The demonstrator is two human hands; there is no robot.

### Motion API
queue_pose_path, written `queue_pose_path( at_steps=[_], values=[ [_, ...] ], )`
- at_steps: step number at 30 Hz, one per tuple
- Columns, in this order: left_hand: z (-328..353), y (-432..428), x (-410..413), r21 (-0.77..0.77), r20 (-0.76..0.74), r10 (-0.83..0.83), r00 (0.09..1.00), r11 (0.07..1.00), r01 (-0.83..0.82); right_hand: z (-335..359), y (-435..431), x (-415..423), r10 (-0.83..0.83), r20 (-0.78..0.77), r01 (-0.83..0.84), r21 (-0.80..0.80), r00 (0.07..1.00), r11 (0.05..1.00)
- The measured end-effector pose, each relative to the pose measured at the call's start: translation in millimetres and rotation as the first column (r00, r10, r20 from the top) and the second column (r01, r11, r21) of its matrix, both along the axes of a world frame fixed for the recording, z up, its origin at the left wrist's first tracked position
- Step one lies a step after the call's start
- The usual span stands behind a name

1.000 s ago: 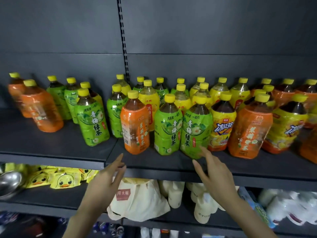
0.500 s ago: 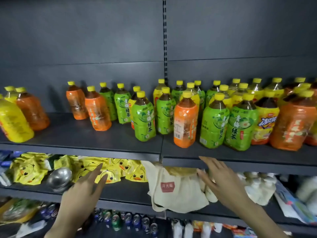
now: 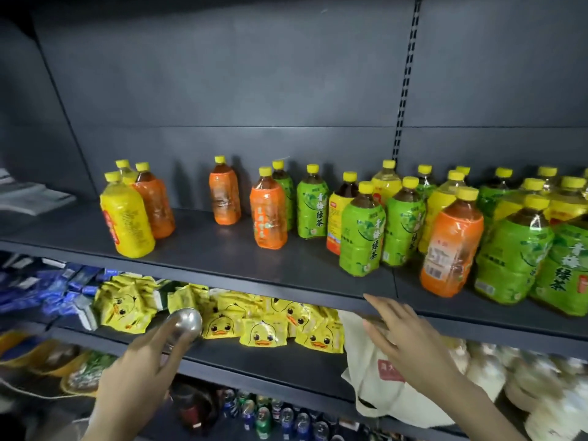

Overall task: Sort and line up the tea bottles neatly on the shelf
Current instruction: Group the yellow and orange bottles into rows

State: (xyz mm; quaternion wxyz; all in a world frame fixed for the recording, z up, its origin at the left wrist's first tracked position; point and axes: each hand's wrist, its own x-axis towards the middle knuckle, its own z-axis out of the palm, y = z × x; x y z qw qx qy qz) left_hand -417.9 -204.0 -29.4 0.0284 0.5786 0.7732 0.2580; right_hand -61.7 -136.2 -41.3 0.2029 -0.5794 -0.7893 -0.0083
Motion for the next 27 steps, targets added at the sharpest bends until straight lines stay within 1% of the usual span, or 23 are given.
queue_pose_path(
  at_steps=[4,9,13,16,20,23,27],
  values=[
    [-6,27,-37,-0.030,-0.030,0.032,0.999,0.999,-0.033,-3,38,-33,0.017,0.013,-0.017,0.012,1.000,1.000],
    [0,75,-79,-0.053,-0.046,0.051,0.998,0.997,-0.053,-10,95,-87,0.044,-0.044,-0.045,-0.001,0.998,0.999],
    [11,112,-119,-0.076,-0.151,0.074,0.986,0.993,-0.086,-9,134,-136,0.066,-0.084,-0.066,0.002,0.994,0.998],
    [13,134,-149,-0.056,-0.188,0.073,0.979,0.995,-0.085,-1,159,-173,0.086,-0.078,-0.086,0.007,0.993,0.996],
    [7,155,-190,-0.052,-0.188,0.090,0.978,0.993,-0.102,0,184,-213,0.121,-0.022,-0.120,0.029,0.992,0.992],
    [7,173,-212,-0.029,-0.194,0.126,0.973,0.991,-0.134,-1,201,-237,0.130,0.001,-0.130,-0.015,0.992,0.991],
    [3,196,-248,0.016,-0.152,0.135,0.979,0.991,-0.134,0,209,-268,0.050,-0.010,-0.050,-0.009,0.999,0.999]
  ],
)
